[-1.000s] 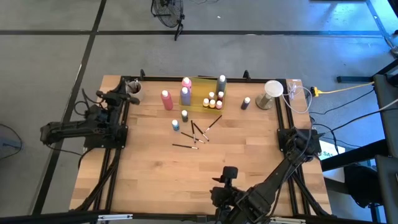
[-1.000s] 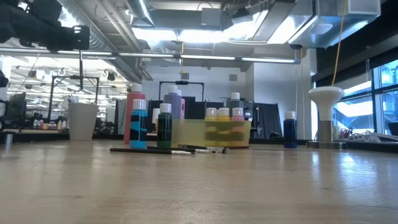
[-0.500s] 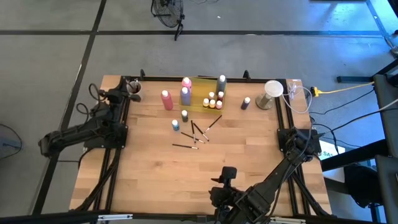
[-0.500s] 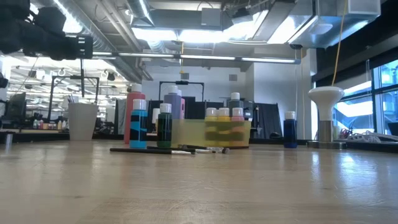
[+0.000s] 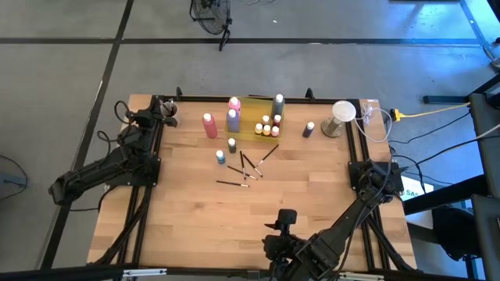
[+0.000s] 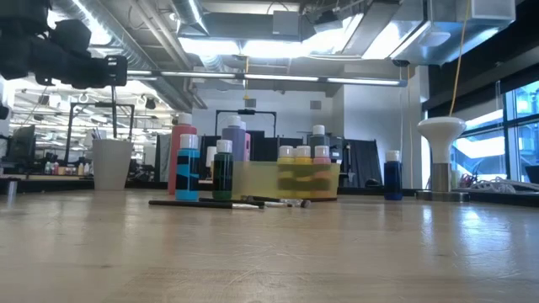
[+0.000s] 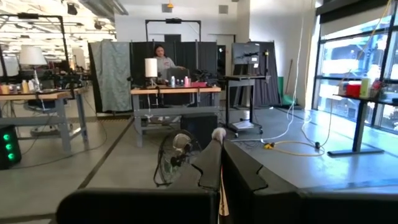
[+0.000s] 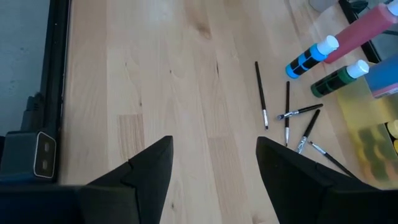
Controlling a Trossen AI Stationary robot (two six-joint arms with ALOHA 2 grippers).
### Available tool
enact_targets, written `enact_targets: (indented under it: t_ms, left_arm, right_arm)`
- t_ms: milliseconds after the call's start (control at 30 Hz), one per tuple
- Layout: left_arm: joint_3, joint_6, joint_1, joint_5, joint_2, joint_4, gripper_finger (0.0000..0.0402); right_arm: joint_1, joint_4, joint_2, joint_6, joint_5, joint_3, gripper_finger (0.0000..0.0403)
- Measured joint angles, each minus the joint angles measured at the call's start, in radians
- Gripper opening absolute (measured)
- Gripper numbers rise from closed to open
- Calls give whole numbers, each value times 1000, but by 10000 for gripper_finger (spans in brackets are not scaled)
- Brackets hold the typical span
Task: Pick & Place Paint Supplies
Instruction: Put the silver paintbrush into the white cup
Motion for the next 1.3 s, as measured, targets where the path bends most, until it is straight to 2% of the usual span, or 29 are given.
enact_targets:
  t_ms: [233,533,800,1300]
  left_arm:
    - [-62,-33,23,16,0,22,3]
    - [-62,-5,25,23,14,51,3]
    - [-62,-4,25,16,14,-6,3]
    - [-62,-4,25,46,28,-8,11]
  right_arm:
    - [0,3,0,0,0,0,234]
    - [-4,4,0,0,0,0,234]
    - [-6,2,6,0,2,0,234]
    - [-8,1,28,0,-1,0,234]
